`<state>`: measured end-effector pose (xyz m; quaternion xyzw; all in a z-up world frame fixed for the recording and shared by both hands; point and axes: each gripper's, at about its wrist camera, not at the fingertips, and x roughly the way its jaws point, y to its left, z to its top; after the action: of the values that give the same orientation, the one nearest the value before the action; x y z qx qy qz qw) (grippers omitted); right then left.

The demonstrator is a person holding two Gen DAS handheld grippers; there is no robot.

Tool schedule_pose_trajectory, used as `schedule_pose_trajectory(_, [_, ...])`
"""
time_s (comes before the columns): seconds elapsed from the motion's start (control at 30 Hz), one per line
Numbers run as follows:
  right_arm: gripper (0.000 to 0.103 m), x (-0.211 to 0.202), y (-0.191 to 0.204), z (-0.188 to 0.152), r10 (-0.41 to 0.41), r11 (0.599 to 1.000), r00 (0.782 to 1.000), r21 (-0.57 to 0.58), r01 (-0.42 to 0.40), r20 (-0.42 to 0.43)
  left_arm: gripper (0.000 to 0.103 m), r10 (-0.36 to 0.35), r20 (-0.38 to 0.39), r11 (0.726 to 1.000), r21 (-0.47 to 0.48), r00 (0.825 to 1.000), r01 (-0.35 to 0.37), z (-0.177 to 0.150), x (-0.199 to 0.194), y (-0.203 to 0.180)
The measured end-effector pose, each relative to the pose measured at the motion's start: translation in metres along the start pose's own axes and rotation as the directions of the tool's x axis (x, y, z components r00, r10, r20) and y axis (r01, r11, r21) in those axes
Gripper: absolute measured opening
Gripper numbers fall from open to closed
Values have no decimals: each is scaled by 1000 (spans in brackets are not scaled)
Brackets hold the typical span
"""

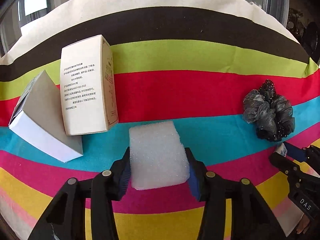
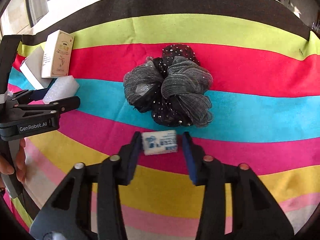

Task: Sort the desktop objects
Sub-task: 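Grasp the white foam block with the left tool while the right tool grasps the small blue-white box, then carry the foam block in the left tool while the right tool carries the small box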

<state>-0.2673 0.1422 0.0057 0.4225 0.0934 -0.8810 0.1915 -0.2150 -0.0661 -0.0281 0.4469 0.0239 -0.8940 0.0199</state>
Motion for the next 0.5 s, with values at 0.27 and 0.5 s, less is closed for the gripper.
schedule_pose_trajectory(0.27, [37,-42,17,-50,14,999,1000,-35,-14,-12,49,-65,-9,998,18,998,65,-71,-62,18])
schedule_pose_trajectory(0.5, [37,-89,58,-102,17,998,1000,-60,-17,5,49,-94,-2,995,28,996,94,-136,-126,36])
